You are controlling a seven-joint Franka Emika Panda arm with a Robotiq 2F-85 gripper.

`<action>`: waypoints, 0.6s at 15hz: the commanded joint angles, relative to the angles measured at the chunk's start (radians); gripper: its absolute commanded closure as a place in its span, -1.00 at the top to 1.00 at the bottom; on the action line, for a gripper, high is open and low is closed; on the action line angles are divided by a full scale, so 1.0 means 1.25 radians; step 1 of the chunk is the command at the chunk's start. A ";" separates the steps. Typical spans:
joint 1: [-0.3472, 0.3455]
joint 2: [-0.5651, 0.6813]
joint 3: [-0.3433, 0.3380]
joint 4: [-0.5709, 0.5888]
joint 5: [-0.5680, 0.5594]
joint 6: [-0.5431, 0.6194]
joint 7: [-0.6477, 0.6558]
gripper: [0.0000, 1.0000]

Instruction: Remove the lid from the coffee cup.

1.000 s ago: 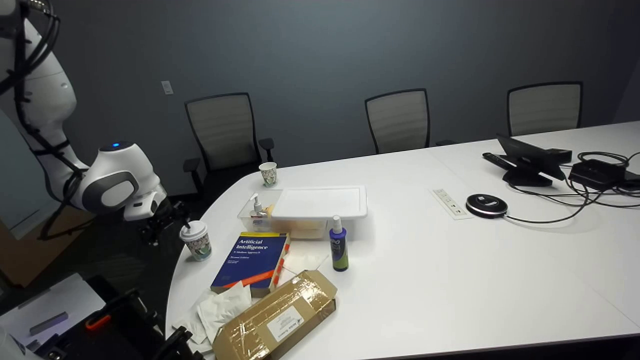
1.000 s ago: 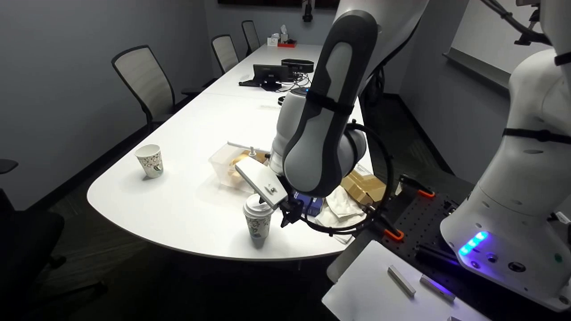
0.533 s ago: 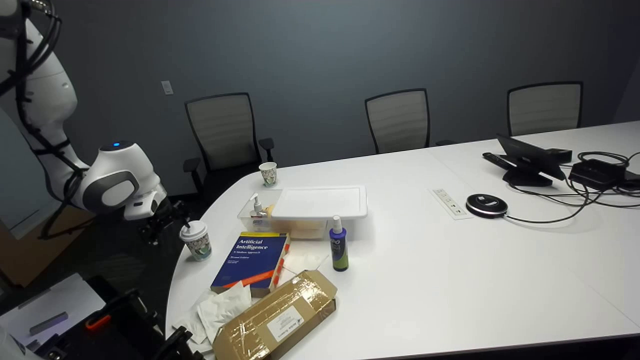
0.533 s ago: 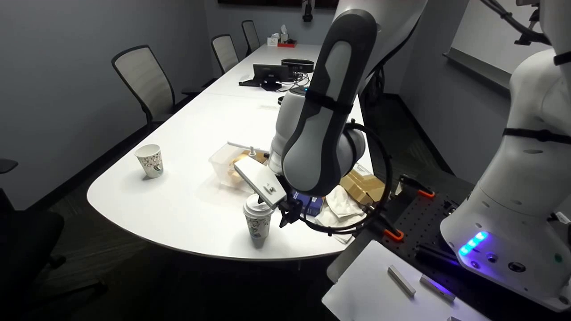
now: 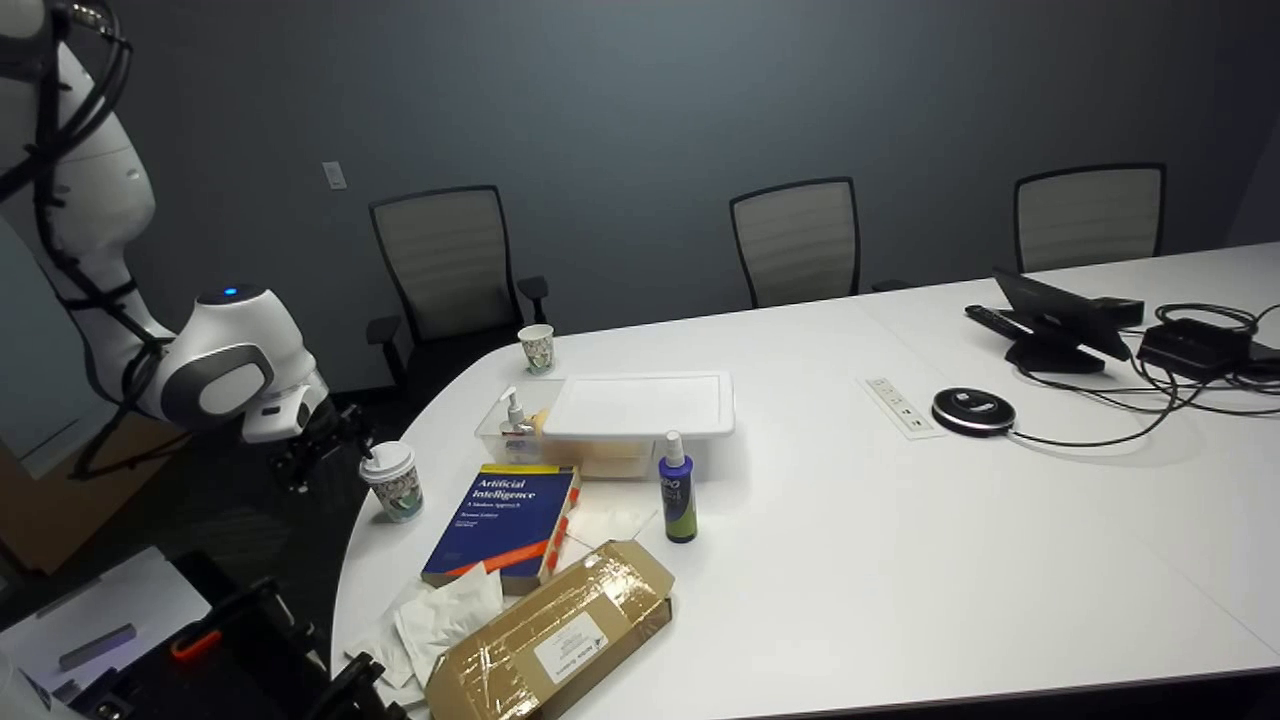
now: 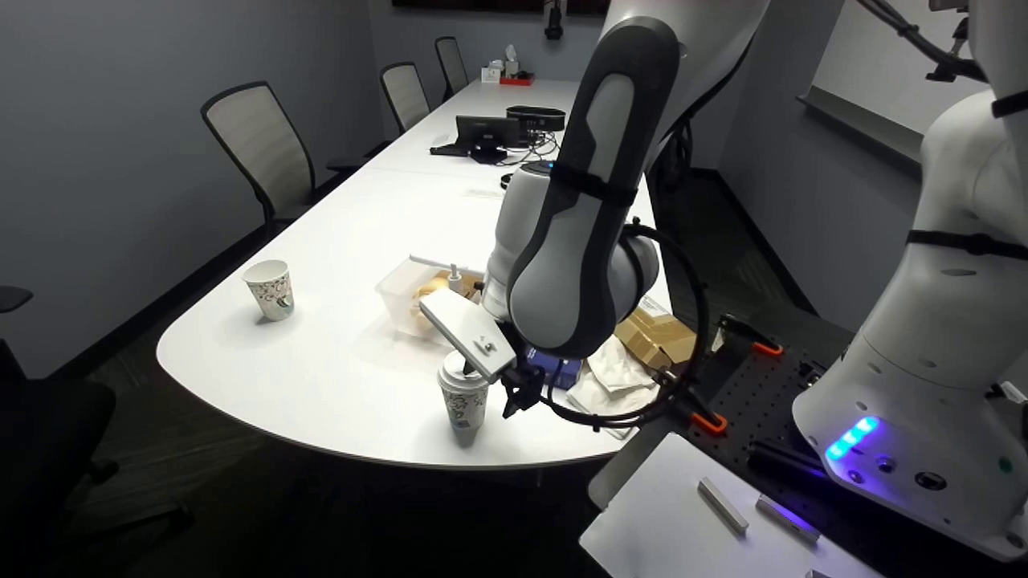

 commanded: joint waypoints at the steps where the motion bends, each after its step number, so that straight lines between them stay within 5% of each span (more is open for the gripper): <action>1: -0.031 0.007 0.027 0.003 -0.002 0.003 0.012 1.00; 9: -0.054 0.021 0.033 0.012 -0.006 0.004 0.007 1.00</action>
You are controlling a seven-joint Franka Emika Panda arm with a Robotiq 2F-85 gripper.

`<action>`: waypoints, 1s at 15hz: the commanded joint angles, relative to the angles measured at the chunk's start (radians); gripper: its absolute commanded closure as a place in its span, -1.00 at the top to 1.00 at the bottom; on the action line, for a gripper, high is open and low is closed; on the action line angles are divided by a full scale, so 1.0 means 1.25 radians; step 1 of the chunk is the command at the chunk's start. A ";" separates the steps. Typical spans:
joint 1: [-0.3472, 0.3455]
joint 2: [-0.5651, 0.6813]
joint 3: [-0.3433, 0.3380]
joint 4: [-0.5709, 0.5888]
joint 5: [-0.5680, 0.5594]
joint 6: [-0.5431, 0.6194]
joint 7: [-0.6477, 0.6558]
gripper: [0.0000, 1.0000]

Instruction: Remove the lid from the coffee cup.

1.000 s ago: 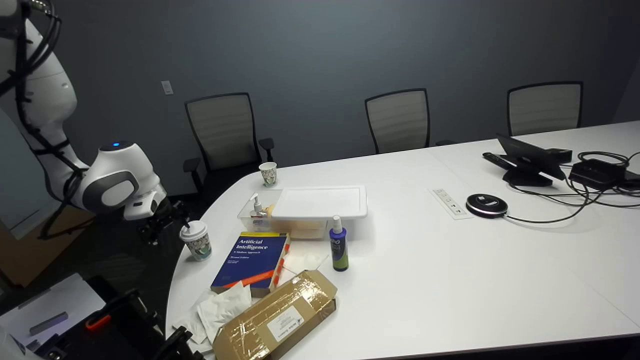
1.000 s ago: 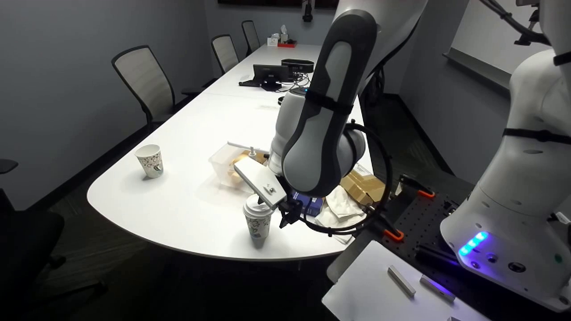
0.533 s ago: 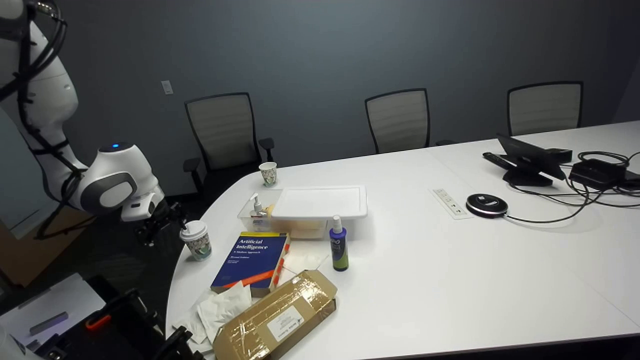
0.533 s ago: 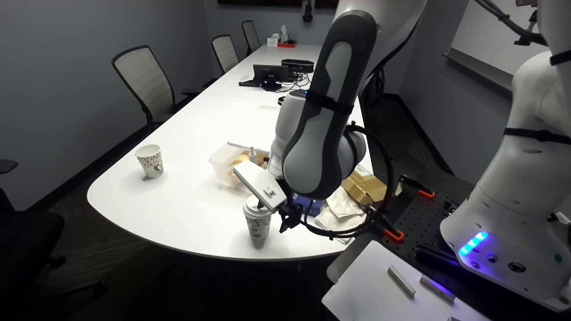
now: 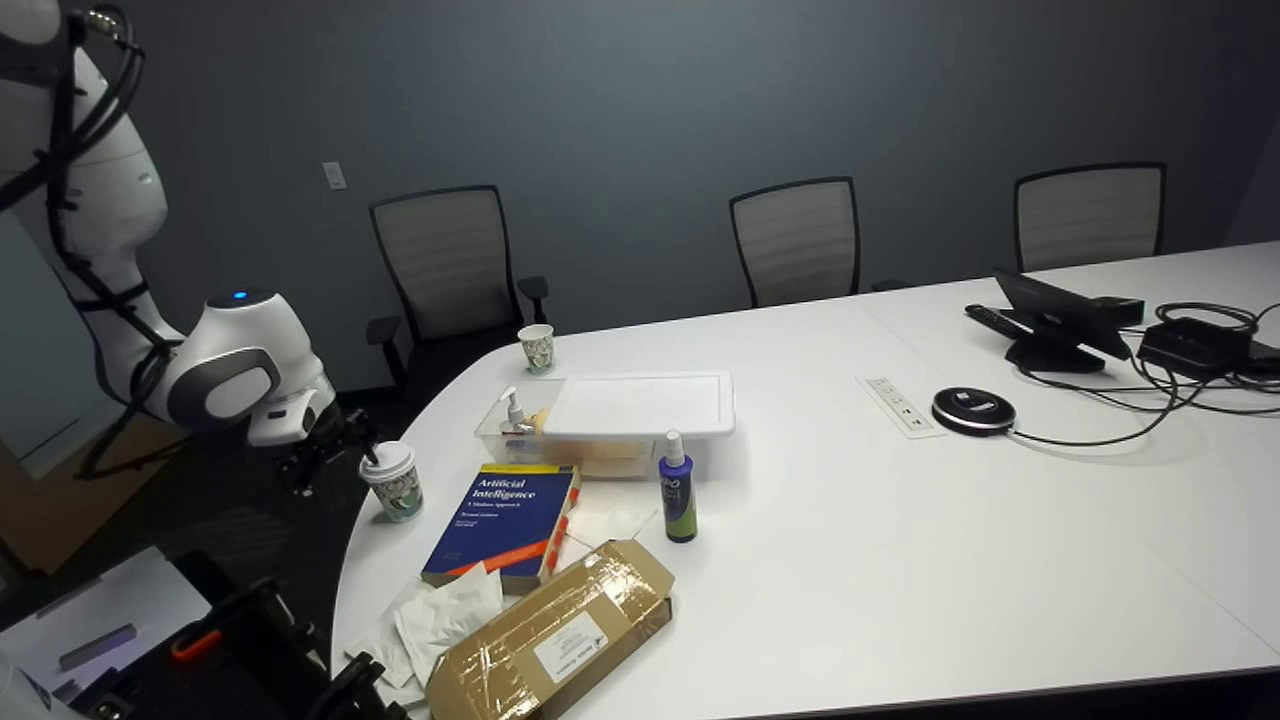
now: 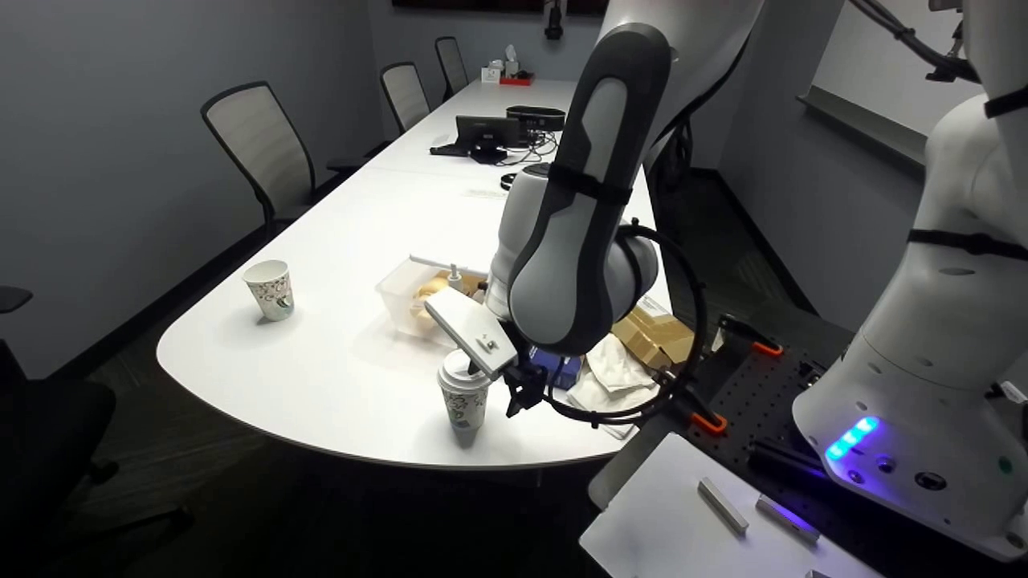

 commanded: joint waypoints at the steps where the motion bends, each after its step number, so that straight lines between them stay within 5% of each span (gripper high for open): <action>1: -0.021 0.010 0.019 0.012 -0.006 0.001 0.007 1.00; 7: -0.032 0.021 0.026 0.020 -0.008 0.001 0.006 0.93; 8: -0.032 0.022 0.026 0.021 -0.008 0.002 0.005 0.47; 10: -0.028 0.021 0.024 0.020 -0.007 0.002 0.007 0.37; 15: -0.024 0.020 0.022 0.023 -0.005 0.004 0.008 -0.41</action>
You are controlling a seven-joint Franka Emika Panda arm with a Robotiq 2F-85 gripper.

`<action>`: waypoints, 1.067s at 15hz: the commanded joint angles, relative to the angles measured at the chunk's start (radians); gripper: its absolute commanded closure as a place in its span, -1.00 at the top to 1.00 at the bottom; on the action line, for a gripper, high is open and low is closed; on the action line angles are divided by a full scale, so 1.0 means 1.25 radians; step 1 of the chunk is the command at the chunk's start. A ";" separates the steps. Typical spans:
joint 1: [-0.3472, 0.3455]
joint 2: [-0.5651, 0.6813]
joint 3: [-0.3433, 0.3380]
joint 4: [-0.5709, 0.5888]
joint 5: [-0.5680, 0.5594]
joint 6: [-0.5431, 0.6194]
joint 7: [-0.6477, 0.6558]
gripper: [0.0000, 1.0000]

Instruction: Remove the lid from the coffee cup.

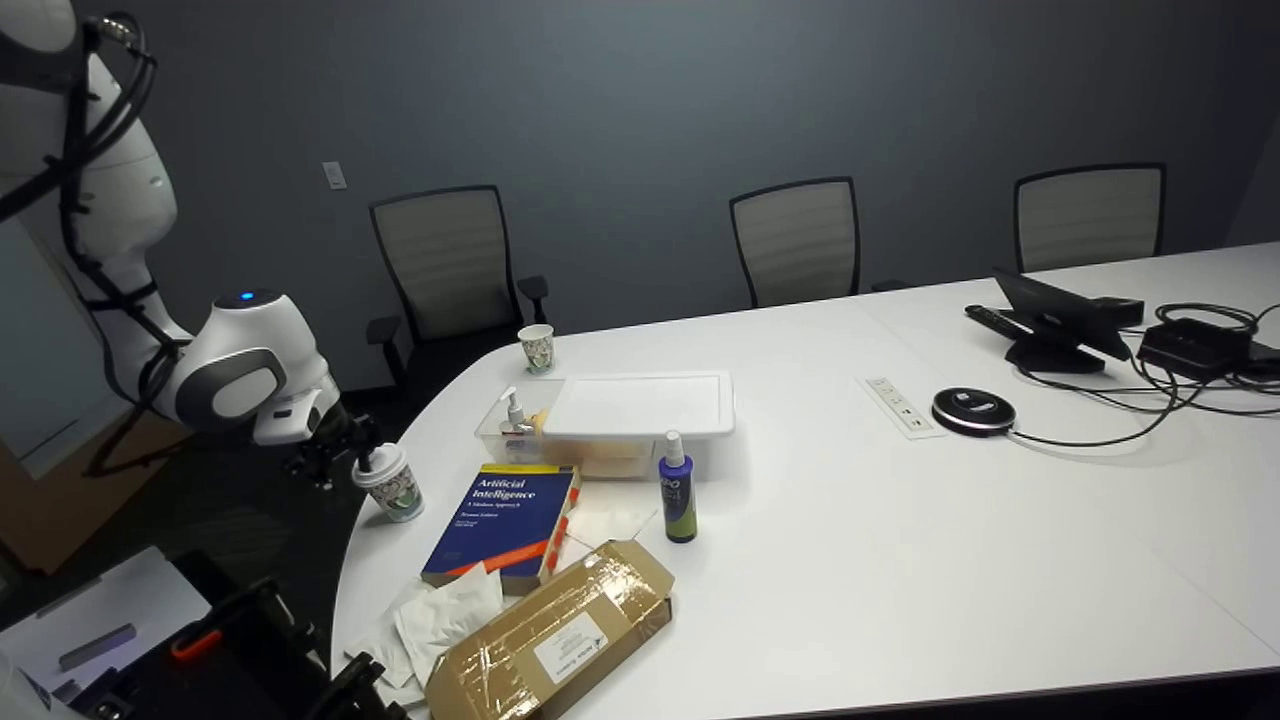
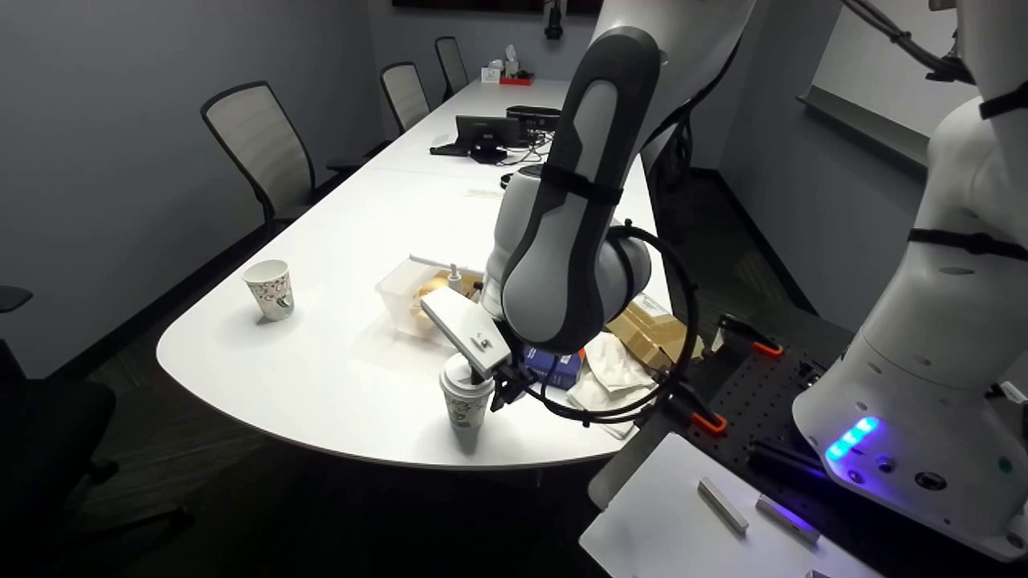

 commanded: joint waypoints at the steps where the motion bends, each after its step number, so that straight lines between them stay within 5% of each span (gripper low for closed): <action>1: -0.002 0.006 0.007 0.006 -0.005 0.003 0.007 -0.57; 4: 0.000 0.003 0.004 0.005 -0.005 0.000 0.006 -0.98; 16: 0.034 -0.009 -0.036 0.001 -0.006 -0.005 0.006 -0.97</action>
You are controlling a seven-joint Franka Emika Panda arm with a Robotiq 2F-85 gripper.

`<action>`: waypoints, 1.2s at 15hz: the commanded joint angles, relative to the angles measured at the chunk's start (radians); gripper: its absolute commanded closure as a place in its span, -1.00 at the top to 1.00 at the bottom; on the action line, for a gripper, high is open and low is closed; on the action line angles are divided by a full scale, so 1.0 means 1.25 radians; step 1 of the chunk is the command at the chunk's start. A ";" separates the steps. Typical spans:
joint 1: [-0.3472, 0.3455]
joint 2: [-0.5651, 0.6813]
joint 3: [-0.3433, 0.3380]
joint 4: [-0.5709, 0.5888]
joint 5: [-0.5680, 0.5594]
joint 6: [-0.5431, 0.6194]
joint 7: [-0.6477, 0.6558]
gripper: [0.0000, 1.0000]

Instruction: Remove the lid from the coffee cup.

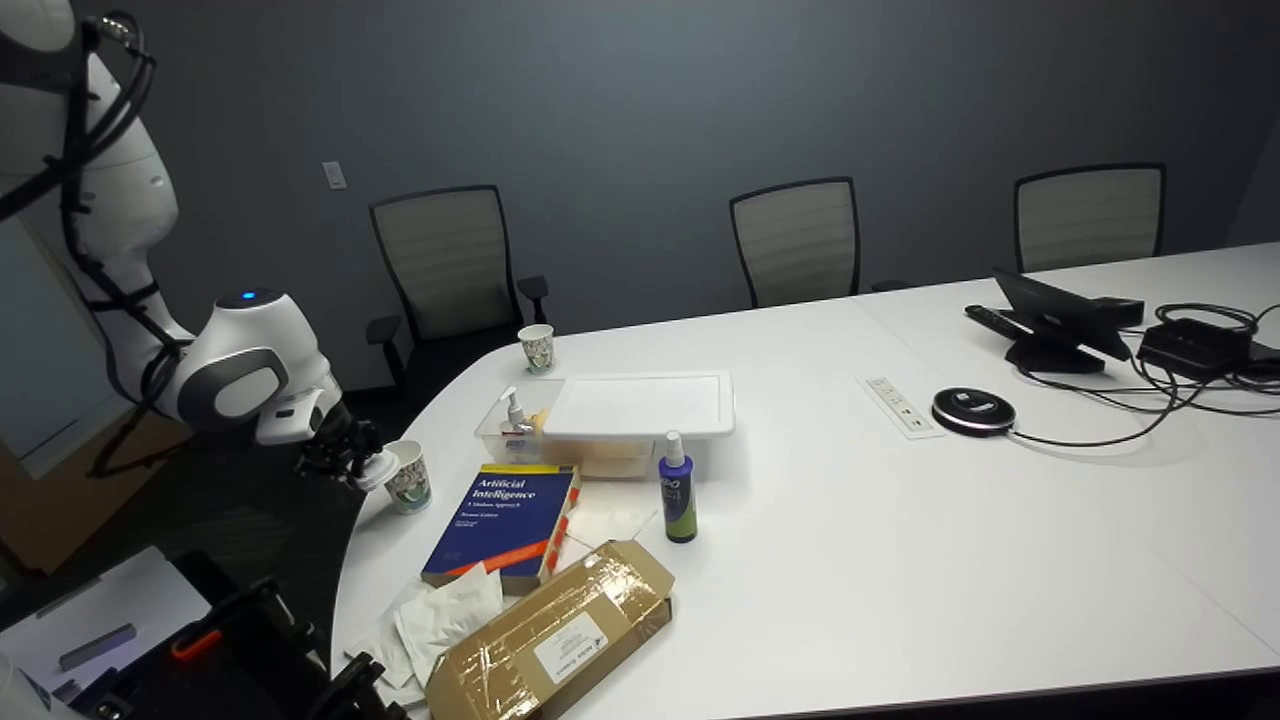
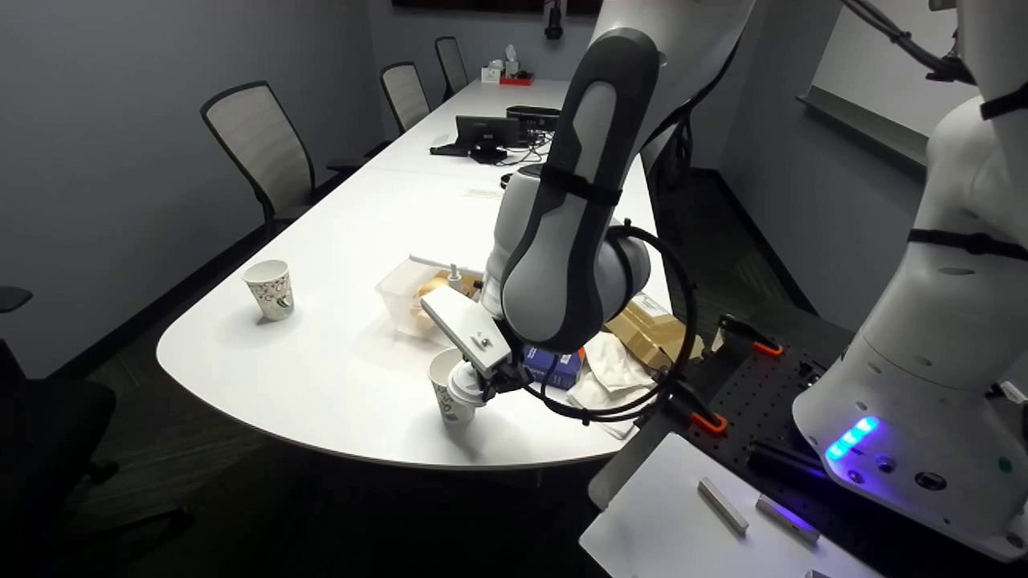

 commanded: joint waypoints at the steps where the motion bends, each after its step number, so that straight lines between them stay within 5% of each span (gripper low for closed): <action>1: 0.031 -0.014 -0.028 -0.006 -0.001 -0.002 0.010 -0.97; 18: 0.065 -0.054 -0.057 -0.088 0.053 0.085 0.024 -0.97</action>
